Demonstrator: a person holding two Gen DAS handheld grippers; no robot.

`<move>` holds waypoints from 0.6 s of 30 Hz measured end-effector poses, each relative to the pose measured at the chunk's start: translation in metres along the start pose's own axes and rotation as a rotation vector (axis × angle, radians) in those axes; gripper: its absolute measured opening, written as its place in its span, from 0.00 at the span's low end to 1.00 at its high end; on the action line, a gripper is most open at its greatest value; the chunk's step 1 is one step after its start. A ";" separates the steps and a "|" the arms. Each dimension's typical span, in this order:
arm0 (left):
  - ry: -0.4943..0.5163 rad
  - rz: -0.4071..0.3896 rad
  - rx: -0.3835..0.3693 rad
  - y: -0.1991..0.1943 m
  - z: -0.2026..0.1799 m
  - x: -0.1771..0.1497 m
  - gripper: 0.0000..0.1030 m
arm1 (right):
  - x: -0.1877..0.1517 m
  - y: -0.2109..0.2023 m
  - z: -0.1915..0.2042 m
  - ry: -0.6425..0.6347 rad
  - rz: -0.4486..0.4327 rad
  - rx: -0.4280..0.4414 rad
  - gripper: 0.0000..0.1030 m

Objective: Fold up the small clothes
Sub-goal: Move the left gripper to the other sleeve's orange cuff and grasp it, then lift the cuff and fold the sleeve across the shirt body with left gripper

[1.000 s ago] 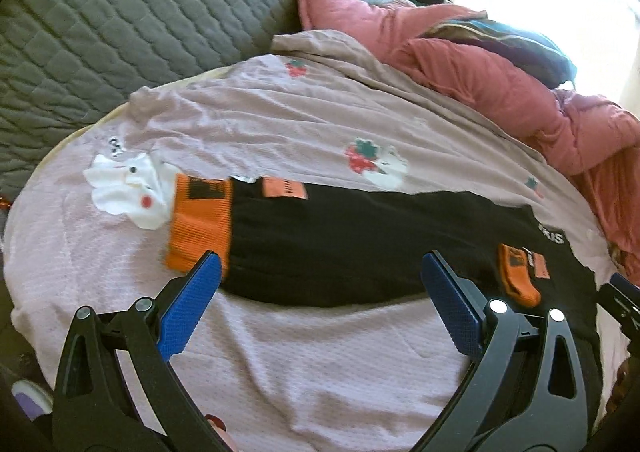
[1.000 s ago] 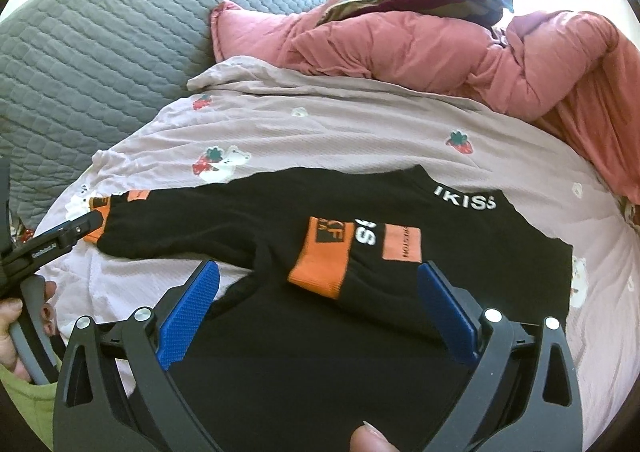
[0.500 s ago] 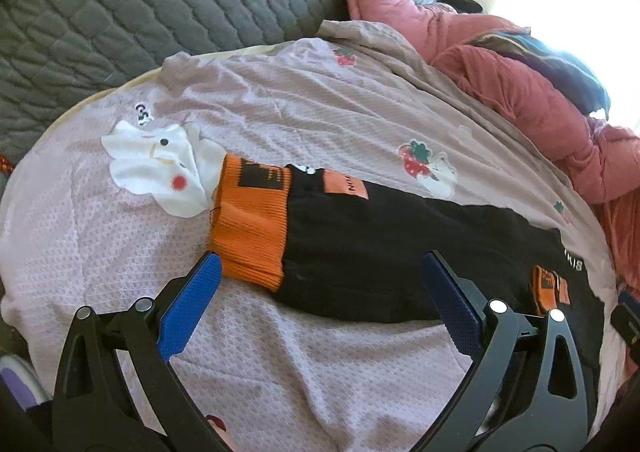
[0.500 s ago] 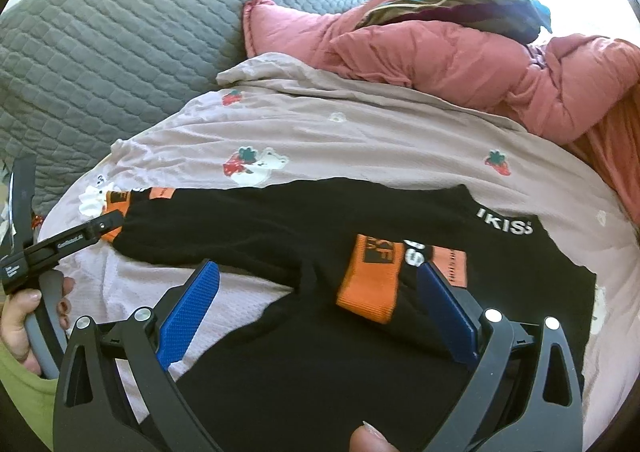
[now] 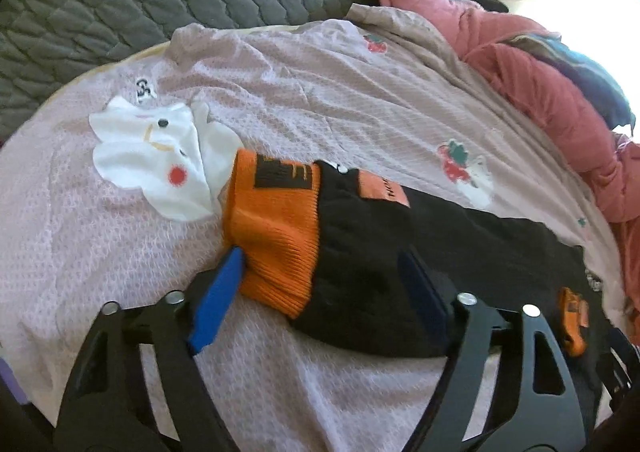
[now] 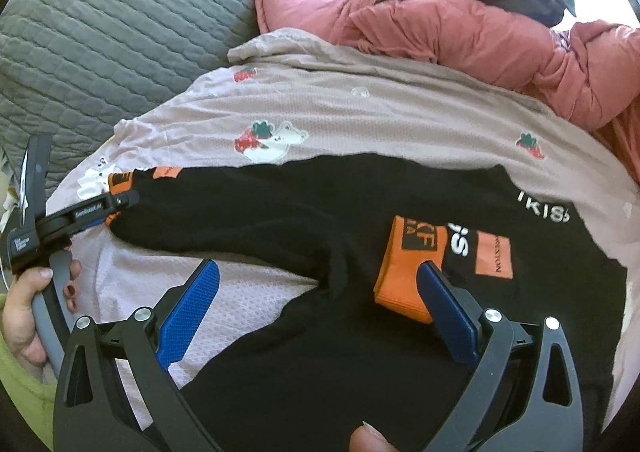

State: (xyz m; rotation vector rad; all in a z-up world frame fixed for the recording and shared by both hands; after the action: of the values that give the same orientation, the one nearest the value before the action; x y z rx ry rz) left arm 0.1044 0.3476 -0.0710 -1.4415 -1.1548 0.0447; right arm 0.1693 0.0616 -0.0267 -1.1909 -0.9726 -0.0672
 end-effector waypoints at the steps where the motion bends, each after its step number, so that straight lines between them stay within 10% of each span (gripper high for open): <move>1: 0.019 -0.010 0.018 0.001 -0.002 0.001 0.57 | -0.002 0.003 -0.001 0.007 0.006 0.002 0.96; 6: 0.102 -0.078 -0.029 -0.009 -0.017 0.005 0.00 | -0.010 0.011 -0.004 0.031 0.022 0.010 0.96; 14: 0.122 -0.085 -0.169 -0.026 -0.032 -0.003 0.00 | -0.020 -0.002 -0.026 0.093 0.006 0.015 0.96; 18: 0.031 -0.119 -0.120 -0.031 -0.009 0.006 0.00 | -0.027 -0.010 -0.043 0.134 -0.001 0.013 0.96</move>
State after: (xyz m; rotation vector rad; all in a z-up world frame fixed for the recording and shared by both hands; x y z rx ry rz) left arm 0.0949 0.3384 -0.0413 -1.4703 -1.2332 -0.1313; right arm 0.1733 0.0119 -0.0389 -1.1589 -0.8548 -0.1391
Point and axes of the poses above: each gripper's, at about its wrist camera, not at the fingertips, and y roughly the way its jaws point, z to its left, x to its top, the point moved 6 cm from there along y, roughly the way its jaws point, and after that the axes turned 5 degrees about -y, right-handed, at the moved point
